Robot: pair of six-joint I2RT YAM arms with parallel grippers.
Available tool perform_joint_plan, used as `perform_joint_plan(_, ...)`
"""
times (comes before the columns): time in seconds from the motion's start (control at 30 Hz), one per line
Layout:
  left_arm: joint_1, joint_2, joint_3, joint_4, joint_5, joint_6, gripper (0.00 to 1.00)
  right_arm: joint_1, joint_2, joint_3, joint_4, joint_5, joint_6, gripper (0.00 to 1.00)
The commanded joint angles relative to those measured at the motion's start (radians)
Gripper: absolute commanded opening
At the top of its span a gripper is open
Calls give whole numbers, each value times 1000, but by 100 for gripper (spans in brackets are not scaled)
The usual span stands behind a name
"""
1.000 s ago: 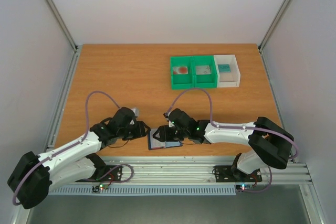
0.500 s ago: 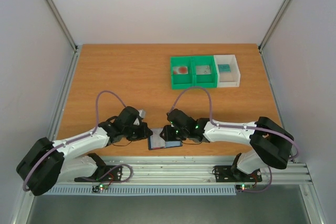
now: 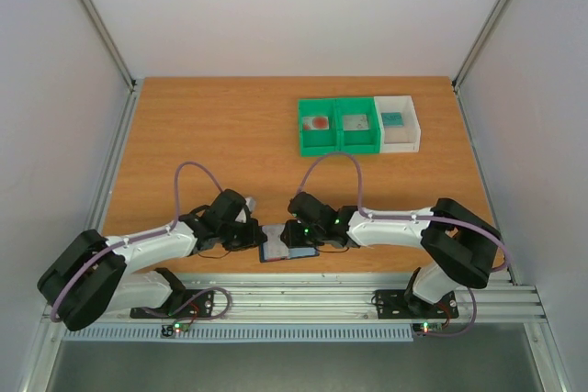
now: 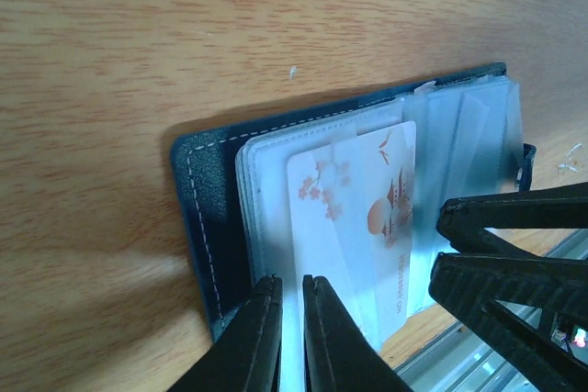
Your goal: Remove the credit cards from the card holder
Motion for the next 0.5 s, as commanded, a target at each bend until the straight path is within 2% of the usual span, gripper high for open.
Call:
perform_joint_plan(0.0, 2, 7, -8, 46, -4, 18, 10, -2, 30, 6, 50, 8, -11, 32)
perform_joint_plan(0.47, 2, 29, -15, 78, 17, 13, 9, -2, 71, -21, 85, 5, 20, 29)
